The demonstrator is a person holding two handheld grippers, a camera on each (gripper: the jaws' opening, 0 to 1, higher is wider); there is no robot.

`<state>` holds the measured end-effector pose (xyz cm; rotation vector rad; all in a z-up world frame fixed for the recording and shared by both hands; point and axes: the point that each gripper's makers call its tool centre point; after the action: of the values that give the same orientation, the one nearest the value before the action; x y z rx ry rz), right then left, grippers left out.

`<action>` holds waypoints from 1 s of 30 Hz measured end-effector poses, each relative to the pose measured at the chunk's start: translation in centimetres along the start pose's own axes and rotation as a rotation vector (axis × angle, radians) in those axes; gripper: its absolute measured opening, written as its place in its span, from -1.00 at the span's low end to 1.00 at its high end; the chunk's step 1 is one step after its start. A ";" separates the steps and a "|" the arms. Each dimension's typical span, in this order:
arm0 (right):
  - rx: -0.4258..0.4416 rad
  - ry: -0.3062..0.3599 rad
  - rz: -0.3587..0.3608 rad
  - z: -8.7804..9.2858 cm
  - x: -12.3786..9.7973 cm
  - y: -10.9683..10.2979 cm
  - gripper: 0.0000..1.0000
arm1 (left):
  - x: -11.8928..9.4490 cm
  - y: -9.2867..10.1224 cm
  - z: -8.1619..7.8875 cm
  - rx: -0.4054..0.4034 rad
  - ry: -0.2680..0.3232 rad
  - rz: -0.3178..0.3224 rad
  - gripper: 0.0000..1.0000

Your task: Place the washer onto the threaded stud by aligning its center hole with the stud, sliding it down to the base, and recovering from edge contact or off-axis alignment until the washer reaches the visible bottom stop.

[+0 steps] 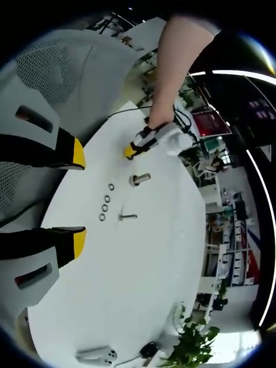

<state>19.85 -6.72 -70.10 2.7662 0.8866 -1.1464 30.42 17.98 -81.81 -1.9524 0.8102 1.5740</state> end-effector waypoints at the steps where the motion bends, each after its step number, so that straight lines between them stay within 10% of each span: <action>1: -0.001 -0.001 0.000 0.0 0.0 0.0 -0.17 | -0.2 -0.2 -0.4 0.001 0.014 0.000 -0.63; 13: -0.002 -0.005 0.001 0.1 0.0 0.0 -0.17 | -4.7 -0.6 -5.7 0.022 0.148 -0.001 -0.63; 30: -0.003 -0.005 -0.002 0.1 0.0 0.0 -0.17 | -3.9 0.6 -8.7 0.119 0.137 0.036 -0.63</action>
<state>19.80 -6.70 -70.20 2.7594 0.8897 -1.1500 35.31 12.03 -76.24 -1.9859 0.9772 1.3901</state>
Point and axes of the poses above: the point that each gripper's makers call its tool centre point, and the gripper's own axes: x roughly forward along the fingers, y roughly to its right, z roughly out of its underside, and after that the axes turned 1 degree about x, right-handed
